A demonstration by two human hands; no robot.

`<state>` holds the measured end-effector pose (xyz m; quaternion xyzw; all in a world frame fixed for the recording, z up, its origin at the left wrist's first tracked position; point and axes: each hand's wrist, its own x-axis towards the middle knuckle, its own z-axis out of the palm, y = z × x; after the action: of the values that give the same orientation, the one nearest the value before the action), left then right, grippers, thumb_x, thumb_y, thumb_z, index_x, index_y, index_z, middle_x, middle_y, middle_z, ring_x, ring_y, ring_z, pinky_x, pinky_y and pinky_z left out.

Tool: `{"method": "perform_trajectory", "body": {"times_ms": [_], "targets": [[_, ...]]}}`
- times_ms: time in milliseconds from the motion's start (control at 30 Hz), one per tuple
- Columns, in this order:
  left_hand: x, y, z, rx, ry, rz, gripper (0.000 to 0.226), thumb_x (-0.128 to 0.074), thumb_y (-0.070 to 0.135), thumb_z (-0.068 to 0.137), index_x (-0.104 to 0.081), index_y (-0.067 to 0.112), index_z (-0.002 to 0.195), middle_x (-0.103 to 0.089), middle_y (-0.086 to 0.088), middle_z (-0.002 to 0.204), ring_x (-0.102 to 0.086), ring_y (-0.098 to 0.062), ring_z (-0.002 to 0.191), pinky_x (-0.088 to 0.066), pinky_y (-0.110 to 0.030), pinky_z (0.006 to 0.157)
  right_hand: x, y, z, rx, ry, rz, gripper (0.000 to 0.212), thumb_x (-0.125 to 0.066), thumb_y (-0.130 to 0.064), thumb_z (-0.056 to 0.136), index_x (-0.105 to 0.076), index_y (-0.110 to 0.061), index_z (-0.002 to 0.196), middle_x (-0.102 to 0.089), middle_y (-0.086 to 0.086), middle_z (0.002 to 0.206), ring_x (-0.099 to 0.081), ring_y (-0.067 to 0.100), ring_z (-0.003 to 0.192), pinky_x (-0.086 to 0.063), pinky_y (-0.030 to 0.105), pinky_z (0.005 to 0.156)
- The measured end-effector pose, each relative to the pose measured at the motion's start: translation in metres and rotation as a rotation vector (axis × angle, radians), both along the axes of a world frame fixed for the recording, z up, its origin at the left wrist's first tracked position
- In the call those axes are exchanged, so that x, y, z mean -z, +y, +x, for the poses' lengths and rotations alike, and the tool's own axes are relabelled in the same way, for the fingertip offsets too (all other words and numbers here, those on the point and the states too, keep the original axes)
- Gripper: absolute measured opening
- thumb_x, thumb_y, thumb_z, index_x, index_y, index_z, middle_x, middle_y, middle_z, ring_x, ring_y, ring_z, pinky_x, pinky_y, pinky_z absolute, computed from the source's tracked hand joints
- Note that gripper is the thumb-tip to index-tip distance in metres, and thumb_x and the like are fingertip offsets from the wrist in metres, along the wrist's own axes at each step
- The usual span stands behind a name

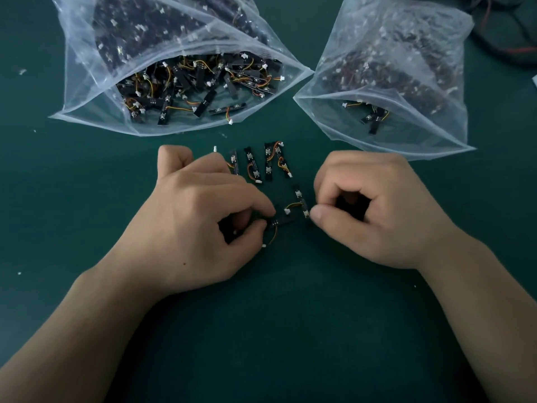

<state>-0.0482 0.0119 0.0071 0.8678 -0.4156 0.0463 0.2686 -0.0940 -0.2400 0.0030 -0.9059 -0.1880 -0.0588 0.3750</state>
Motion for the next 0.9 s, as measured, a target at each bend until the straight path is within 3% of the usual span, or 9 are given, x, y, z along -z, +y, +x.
{"method": "perform_trajectory", "body": {"times_ms": [133,233,333,533,700,900], "targets": [[0.000,0.000,-0.001,-0.008,-0.013,-0.033,0.010,-0.073,0.019,0.082,-0.078,0.026,0.077,-0.062,0.015,0.063,-0.056,-0.016,0.071,-0.028,-0.047,0.085,0.000,-0.002,0.000,0.032,0.003,0.007,0.009,-0.068,-0.011,0.083,-0.068,-0.020,0.087,-0.057,-0.018,0.078,-0.052,0.020,0.063,-0.042,0.033,0.057],[-0.002,0.000,0.000,-0.043,-0.024,-0.112,0.014,-0.070,0.010,0.079,-0.078,0.021,0.077,-0.064,0.015,0.068,-0.057,-0.018,0.070,-0.031,-0.046,0.084,0.001,-0.001,-0.001,0.036,0.032,-0.081,0.028,-0.067,-0.016,0.081,-0.074,-0.026,0.107,-0.057,-0.019,0.083,-0.053,0.015,0.067,-0.046,0.036,0.059],[-0.002,0.005,0.004,-0.090,-0.028,-0.155,0.021,-0.064,0.003,0.074,-0.078,0.018,0.079,-0.063,0.009,0.074,-0.054,-0.022,0.071,-0.036,-0.051,0.081,-0.001,0.000,-0.001,0.022,0.050,-0.163,0.034,-0.070,-0.031,0.083,-0.073,-0.029,0.117,-0.055,-0.019,0.086,-0.051,0.004,0.071,-0.045,0.031,0.063],[0.000,0.006,0.007,0.008,0.022,0.020,0.023,-0.067,0.013,0.074,-0.081,0.023,0.090,-0.065,0.007,0.086,-0.054,-0.029,0.081,-0.044,-0.052,0.077,-0.005,0.002,-0.003,0.032,0.069,-0.203,0.029,-0.075,-0.041,0.082,-0.076,-0.031,0.109,-0.055,-0.017,0.084,-0.050,0.004,0.070,-0.041,0.029,0.063],[-0.001,0.005,0.007,0.016,0.030,0.012,0.013,-0.070,0.017,0.077,-0.078,0.023,0.085,-0.064,0.010,0.082,-0.055,-0.028,0.078,-0.043,-0.051,0.075,-0.008,0.001,-0.004,0.021,0.103,-0.184,0.028,-0.078,-0.052,0.078,-0.074,-0.032,0.097,-0.056,-0.018,0.086,-0.055,0.002,0.079,-0.042,0.028,0.066],[-0.002,0.003,0.006,0.056,0.035,0.039,0.026,-0.071,0.018,0.076,-0.081,0.022,0.099,-0.062,0.009,0.084,-0.055,-0.027,0.079,-0.045,-0.049,0.075,-0.009,0.000,-0.004,-0.007,0.133,-0.176,0.019,-0.077,-0.045,0.079,-0.074,-0.033,0.093,-0.058,-0.020,0.090,-0.061,0.007,0.087,-0.048,0.031,0.069]]}}
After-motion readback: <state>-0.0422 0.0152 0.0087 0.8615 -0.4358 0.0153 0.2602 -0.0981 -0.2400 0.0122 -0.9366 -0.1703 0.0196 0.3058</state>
